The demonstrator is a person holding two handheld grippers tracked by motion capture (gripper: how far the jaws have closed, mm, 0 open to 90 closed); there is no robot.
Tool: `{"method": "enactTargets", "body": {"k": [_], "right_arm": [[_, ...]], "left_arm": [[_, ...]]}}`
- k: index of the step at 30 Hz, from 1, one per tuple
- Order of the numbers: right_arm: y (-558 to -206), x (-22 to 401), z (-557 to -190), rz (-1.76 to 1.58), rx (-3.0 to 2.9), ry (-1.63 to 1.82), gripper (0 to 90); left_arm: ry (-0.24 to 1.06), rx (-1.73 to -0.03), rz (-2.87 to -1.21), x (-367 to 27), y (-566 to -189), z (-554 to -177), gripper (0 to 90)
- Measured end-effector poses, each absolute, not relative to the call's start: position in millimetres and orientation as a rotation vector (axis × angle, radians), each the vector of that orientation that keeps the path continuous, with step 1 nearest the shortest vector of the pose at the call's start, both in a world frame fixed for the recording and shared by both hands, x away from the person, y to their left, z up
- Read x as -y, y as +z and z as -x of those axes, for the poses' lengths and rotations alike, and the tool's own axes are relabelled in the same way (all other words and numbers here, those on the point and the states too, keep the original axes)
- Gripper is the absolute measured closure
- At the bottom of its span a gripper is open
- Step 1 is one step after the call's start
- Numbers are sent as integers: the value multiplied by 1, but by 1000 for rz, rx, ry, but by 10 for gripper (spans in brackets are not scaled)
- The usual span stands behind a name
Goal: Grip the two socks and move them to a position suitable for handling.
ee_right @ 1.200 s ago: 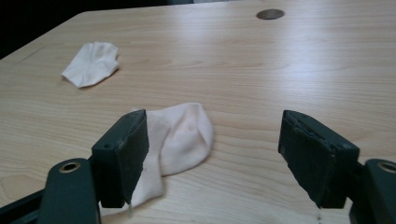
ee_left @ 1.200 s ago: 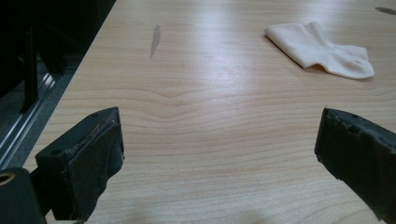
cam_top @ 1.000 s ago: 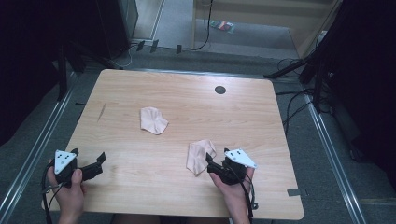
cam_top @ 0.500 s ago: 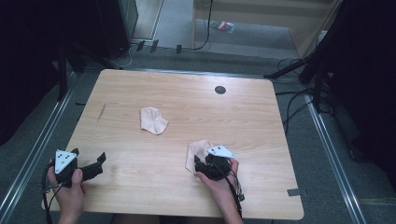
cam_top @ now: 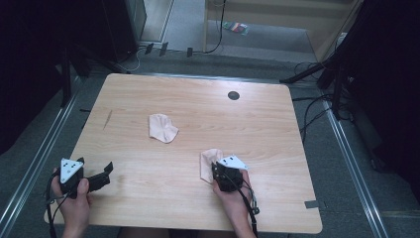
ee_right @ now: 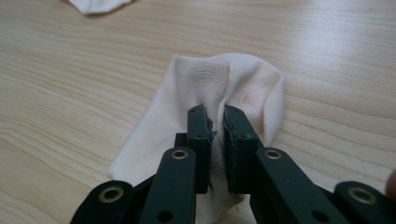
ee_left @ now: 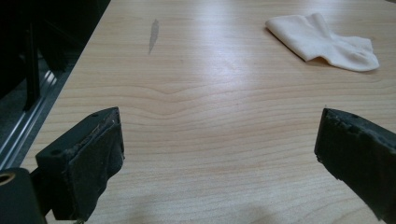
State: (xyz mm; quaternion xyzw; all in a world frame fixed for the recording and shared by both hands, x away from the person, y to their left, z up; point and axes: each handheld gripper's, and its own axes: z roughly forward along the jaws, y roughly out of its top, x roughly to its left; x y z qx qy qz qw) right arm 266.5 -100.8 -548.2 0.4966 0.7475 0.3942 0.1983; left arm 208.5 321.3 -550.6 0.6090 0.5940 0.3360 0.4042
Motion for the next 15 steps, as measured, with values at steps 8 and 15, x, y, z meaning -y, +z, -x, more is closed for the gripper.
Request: {"method": "enactTargets", "body": {"k": [8,15], "right_arm": [[-529,91,-252,-1357,-2036,1192,840],[-525,64,-234,-1312,-2068,1205,840]], "left_arm": [[783,-1448,-1536,-302,-536,-201,17],[670,-1231,-1666,-228,-528,-191,17]]}}
